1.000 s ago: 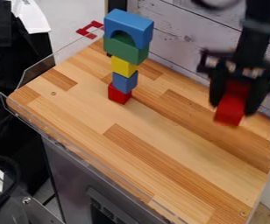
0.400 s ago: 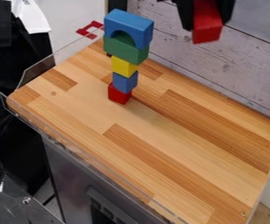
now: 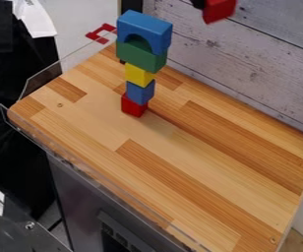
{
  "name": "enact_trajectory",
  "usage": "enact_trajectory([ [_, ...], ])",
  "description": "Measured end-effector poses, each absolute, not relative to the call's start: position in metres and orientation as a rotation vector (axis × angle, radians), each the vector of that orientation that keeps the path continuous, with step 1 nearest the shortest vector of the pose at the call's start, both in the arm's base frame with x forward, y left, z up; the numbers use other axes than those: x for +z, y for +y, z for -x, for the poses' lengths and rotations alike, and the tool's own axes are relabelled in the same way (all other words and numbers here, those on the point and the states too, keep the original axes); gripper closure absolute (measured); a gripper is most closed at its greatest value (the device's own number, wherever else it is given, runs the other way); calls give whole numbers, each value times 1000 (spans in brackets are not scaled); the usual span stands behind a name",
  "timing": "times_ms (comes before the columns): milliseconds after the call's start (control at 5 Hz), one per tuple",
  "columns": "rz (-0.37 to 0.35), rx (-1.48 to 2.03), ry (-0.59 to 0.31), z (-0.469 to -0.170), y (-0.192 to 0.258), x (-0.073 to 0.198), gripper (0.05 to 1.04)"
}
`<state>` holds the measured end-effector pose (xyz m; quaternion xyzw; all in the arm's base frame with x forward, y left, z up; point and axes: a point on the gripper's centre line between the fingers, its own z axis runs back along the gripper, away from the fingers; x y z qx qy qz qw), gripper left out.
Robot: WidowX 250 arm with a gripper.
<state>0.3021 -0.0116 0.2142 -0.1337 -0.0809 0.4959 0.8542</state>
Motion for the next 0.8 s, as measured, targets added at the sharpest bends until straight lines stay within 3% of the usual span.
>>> enact_trajectory([
  [400,348,1302,-164,-299,23,226,502],
  [800,395,1411,-149,-297,36,209,502],
])
